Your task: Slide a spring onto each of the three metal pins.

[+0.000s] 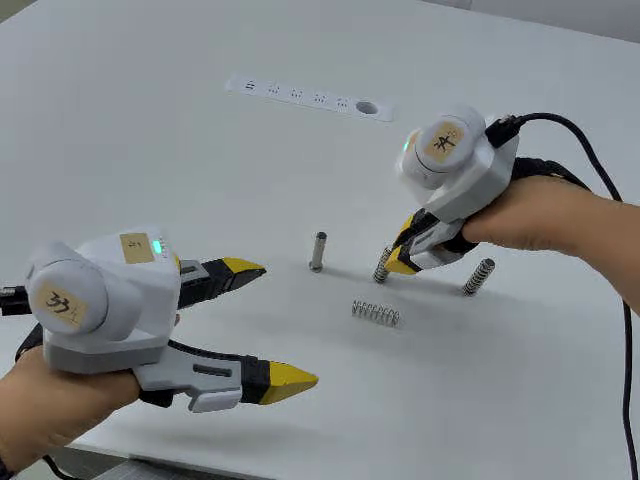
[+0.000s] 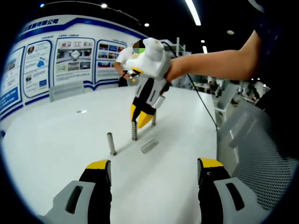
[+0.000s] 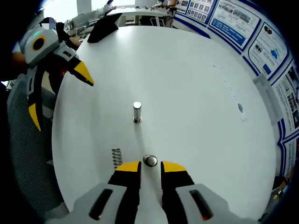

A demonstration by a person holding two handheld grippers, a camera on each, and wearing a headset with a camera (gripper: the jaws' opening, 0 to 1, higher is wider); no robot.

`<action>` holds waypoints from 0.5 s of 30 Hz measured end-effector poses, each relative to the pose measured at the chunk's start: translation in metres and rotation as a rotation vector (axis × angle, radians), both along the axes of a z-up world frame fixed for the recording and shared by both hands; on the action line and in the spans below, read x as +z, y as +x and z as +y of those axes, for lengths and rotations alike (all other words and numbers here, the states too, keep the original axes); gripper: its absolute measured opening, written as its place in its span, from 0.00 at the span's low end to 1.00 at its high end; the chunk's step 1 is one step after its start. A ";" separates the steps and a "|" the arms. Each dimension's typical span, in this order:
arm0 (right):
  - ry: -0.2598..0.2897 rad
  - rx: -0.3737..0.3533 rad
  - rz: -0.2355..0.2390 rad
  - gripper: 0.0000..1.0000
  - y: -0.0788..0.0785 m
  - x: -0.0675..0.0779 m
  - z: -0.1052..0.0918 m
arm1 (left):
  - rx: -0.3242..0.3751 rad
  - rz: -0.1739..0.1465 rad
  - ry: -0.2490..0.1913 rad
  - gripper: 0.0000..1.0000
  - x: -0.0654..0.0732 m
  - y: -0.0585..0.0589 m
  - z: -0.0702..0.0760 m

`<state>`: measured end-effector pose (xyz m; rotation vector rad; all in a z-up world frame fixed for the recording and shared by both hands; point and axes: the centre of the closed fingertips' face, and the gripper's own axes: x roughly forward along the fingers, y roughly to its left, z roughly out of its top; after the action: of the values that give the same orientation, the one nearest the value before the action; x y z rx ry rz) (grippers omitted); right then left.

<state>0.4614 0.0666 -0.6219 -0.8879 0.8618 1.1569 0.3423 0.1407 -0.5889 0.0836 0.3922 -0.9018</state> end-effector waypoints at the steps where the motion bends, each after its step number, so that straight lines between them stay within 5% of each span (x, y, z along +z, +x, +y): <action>1: 0.000 -0.001 -0.001 0.17 0.000 0.000 -0.001 | -0.001 0.000 0.000 0.76 0.000 0.000 0.000; 8: 0.005 0.006 0.006 0.17 -0.020 0.003 -0.008 | -0.011 0.002 0.007 0.76 0.000 -0.001 -0.002; 15: -0.003 0.029 0.069 0.17 -0.042 -0.013 -0.013 | -0.021 0.003 0.012 0.75 0.000 -0.001 -0.005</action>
<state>0.4192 0.0539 -0.6345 -0.8694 0.9094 1.2174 0.3416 0.1358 -0.5884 0.0973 0.3998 -0.9201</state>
